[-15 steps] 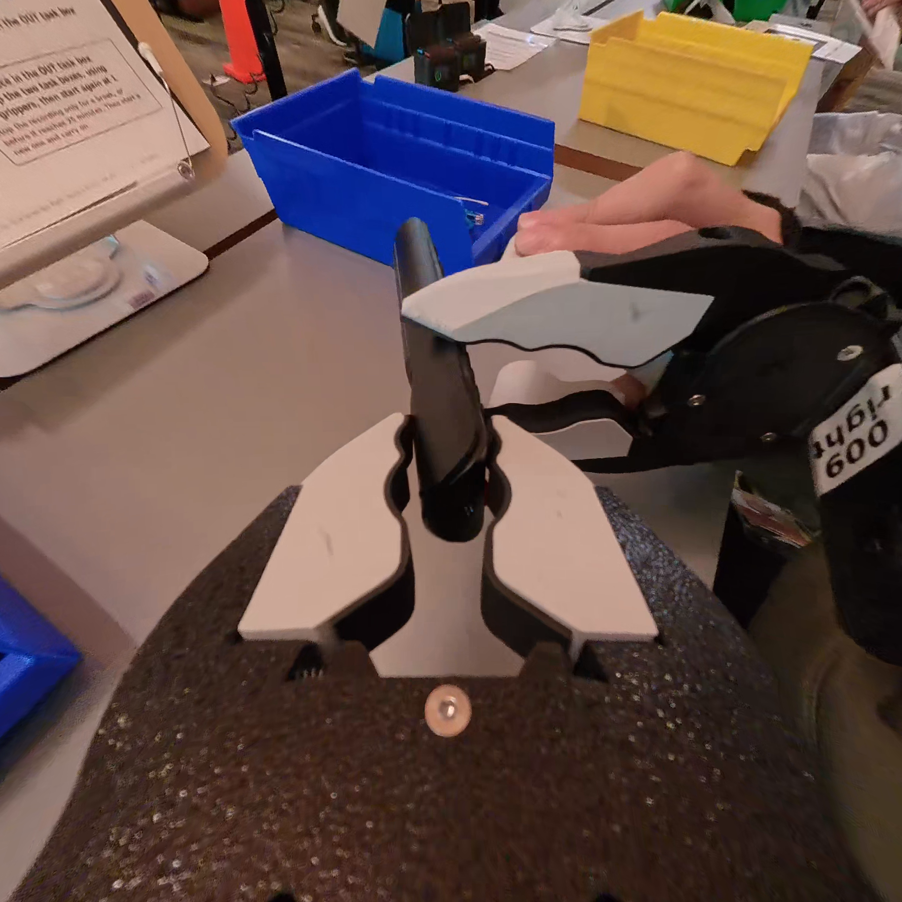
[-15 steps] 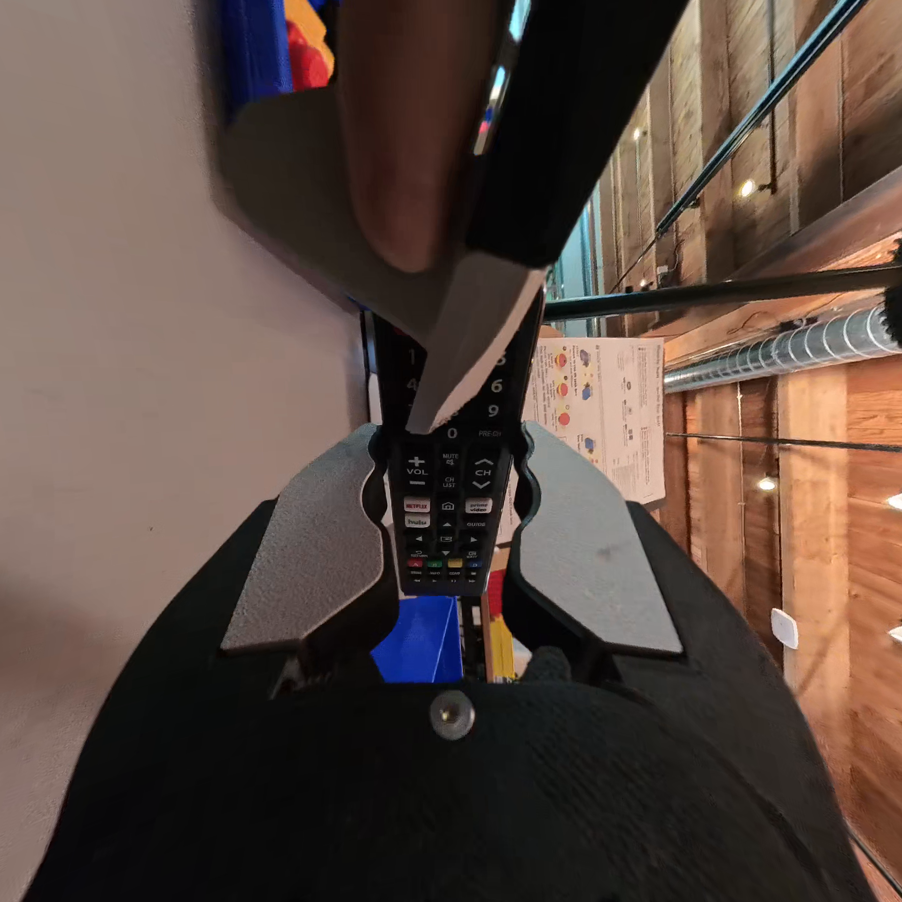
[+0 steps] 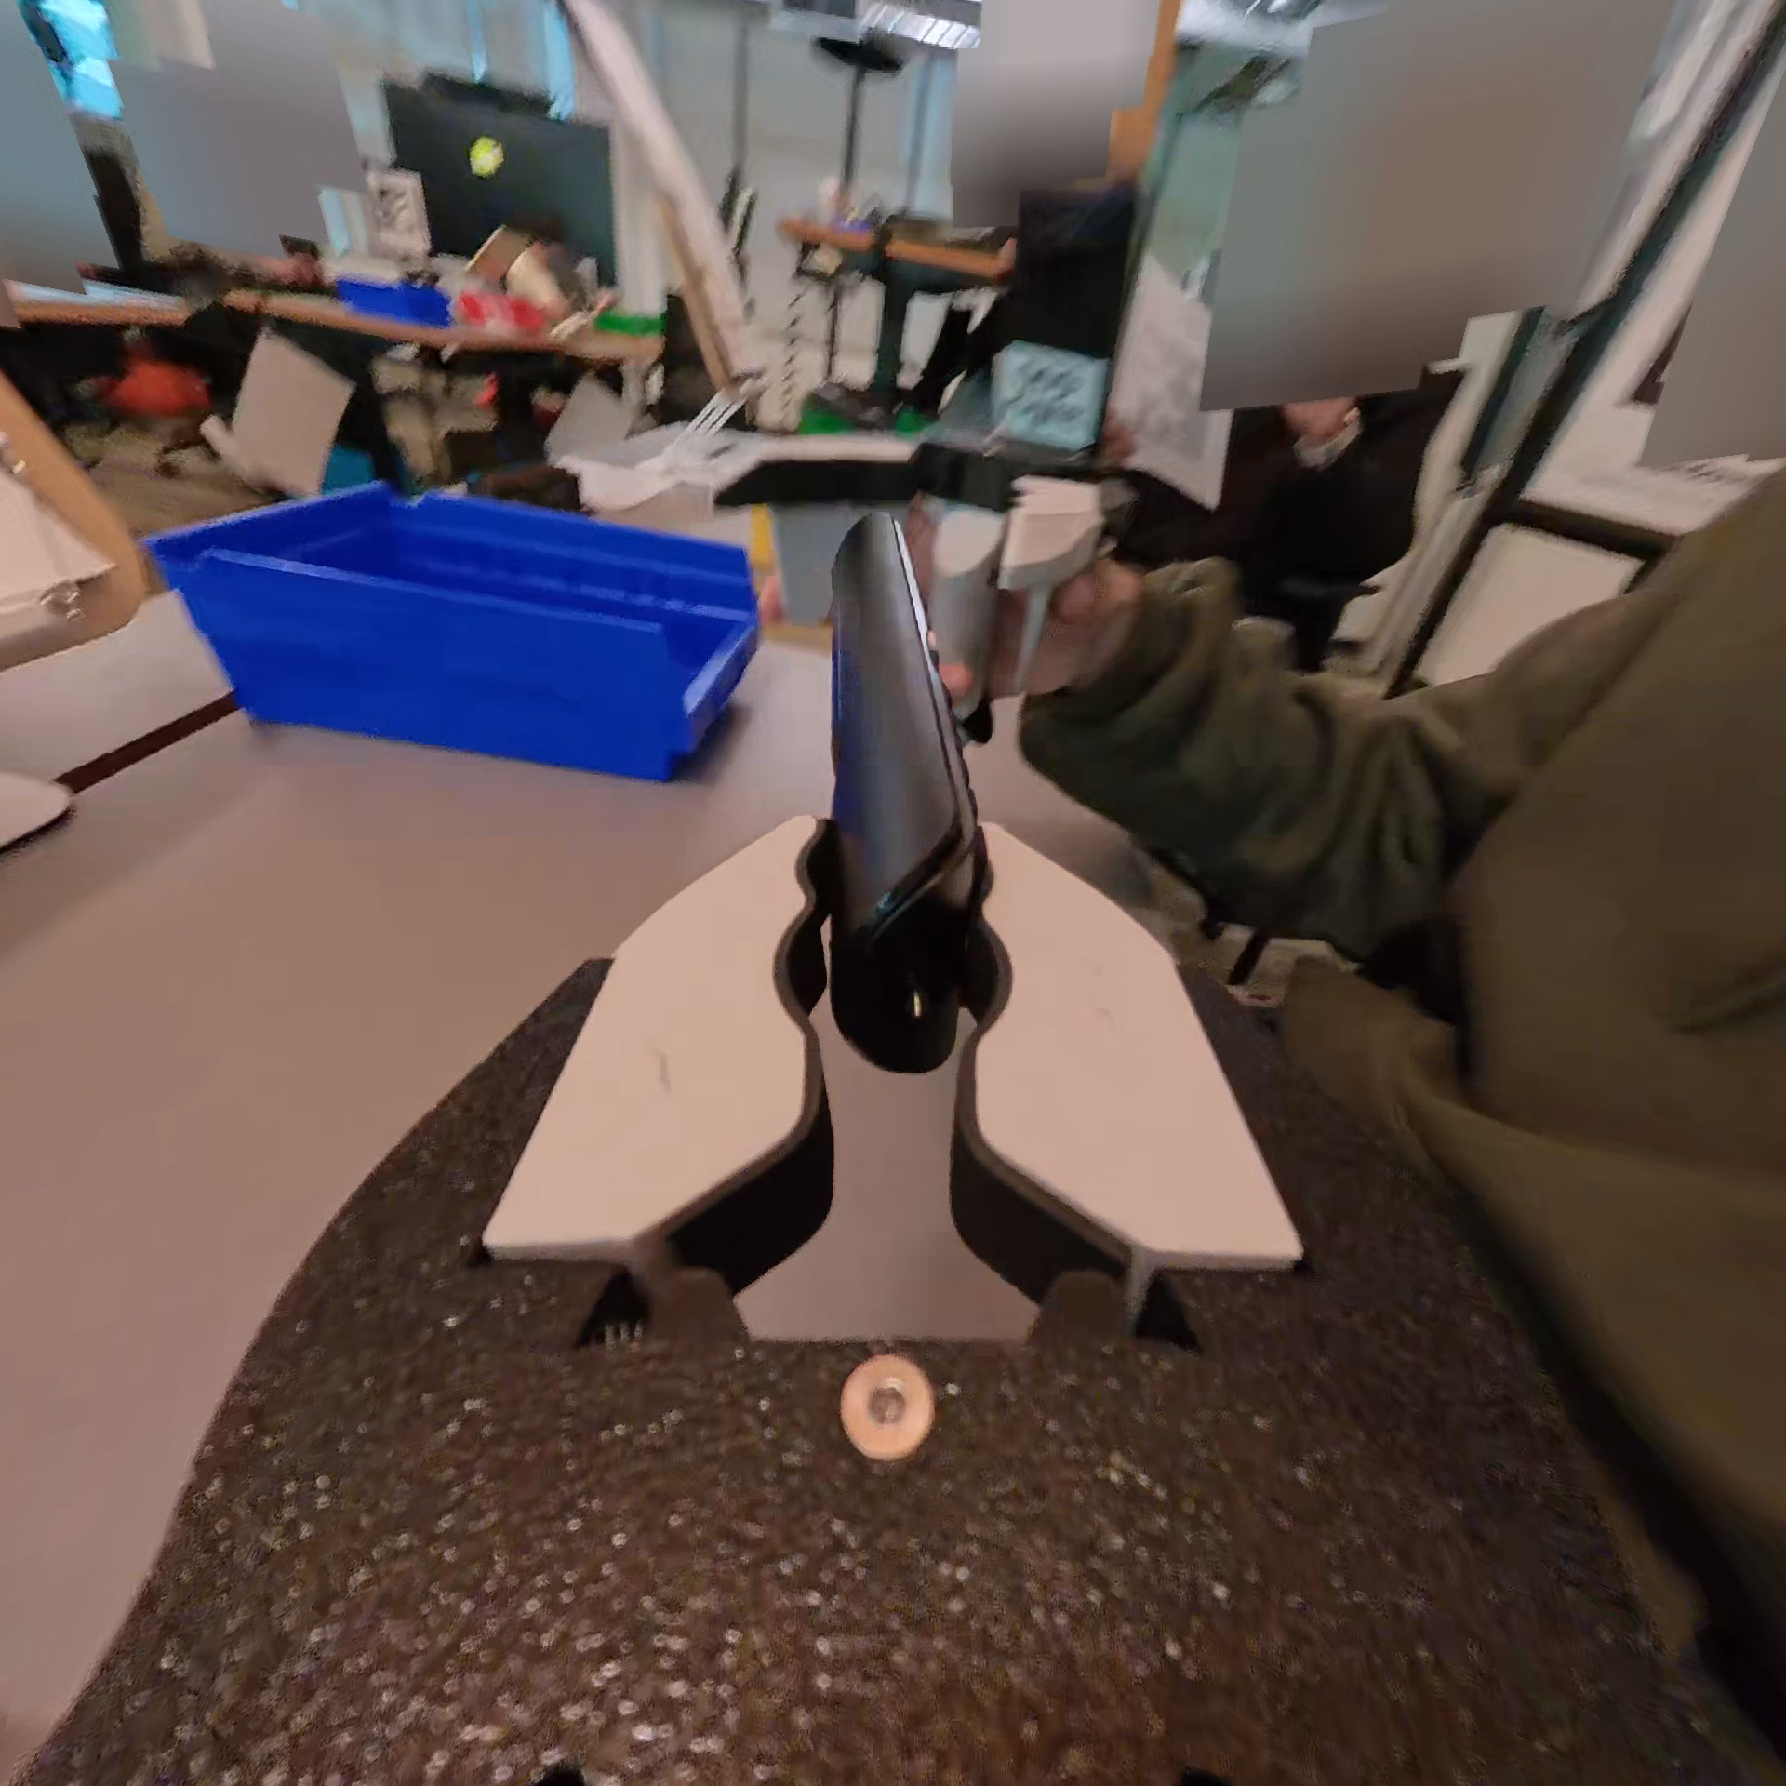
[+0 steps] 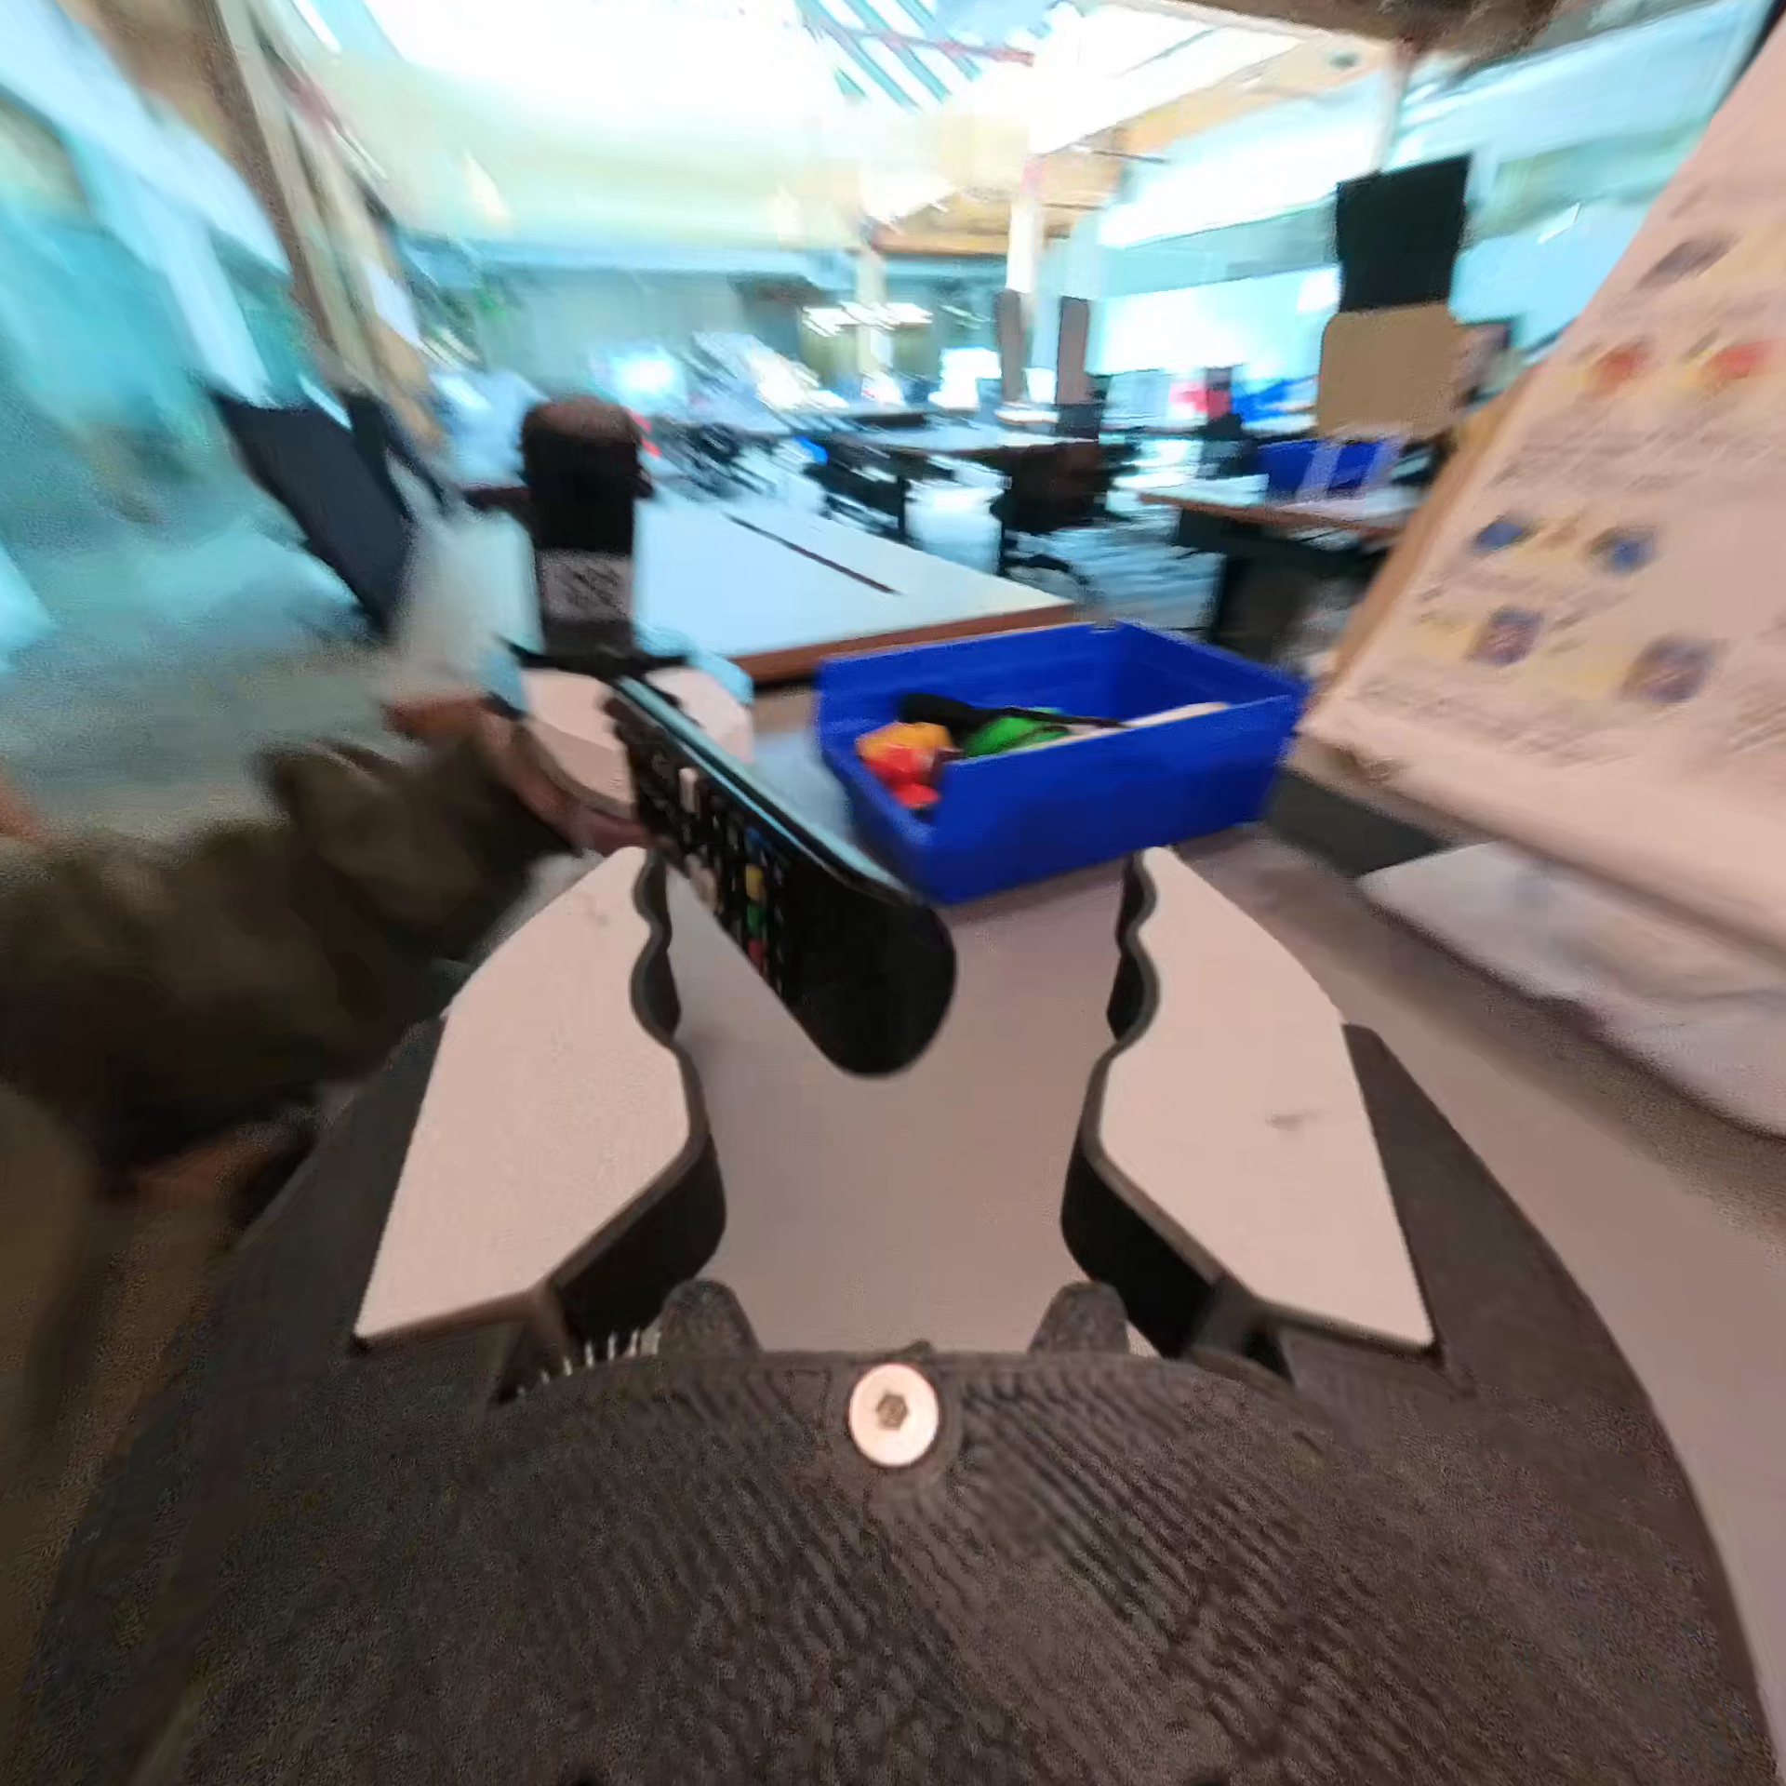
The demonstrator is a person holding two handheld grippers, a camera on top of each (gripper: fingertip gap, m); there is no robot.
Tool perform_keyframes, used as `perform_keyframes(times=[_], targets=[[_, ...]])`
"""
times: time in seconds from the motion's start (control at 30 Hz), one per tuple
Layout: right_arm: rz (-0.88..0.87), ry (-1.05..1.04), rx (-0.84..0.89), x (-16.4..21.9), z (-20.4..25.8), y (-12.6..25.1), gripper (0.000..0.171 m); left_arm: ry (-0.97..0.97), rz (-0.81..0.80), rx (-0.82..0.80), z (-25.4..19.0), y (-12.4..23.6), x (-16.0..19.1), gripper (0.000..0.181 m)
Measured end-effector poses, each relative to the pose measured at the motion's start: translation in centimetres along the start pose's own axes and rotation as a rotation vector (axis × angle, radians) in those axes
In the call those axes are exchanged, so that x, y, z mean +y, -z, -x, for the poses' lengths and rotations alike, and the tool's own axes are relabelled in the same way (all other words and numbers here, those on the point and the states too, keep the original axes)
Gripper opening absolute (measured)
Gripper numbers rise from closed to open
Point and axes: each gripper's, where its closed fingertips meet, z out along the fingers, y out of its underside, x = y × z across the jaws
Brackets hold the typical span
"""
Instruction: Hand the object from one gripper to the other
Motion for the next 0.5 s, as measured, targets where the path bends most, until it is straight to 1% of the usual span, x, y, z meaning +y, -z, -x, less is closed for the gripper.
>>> perform_keyframes(times=[0.07, 0.17, 0.23, 0.3, 0.33, 0.4, 0.5], targets=[[-0.021, -0.174, -0.164, 0.4, 1.2, 0.2, 0.076, 0.018, -0.050, 0.076, -0.7, 0.8, -0.3, 0.024], [-0.015, -0.268, -0.316, 0.8, 3.4, -0.3, 0.065, 0.044, -0.057, 0.128, -1.0, 1.3, -0.1, 0.024], [-0.010, -0.311, -0.384, 0.8, 4.6, -0.7, 0.049, 0.053, -0.052, 0.148, -1.1, 1.3, 0.1, 0.024], [0.016, -0.340, -0.396, 1.3, 5.0, -1.1, 0.042, 0.060, -0.048, 0.163, -1.2, 1.3, 0.3, 0.024], [0.020, -0.348, -0.392, 1.5, 5.0, -1.3, 0.033, 0.067, -0.048, 0.165, -1.2, 1.3, 0.3, 0.024], [0.027, -0.343, -0.391, 1.8, 5.1, -1.5, 0.024, 0.083, -0.049, 0.164, -1.1, 1.3, 0.4, 0.024], [0.084, -0.302, -0.334, 3.0, 4.6, -1.8, 0.026, 0.106, -0.057, 0.137, -0.5, 1.3, 0.3, 0.024]])
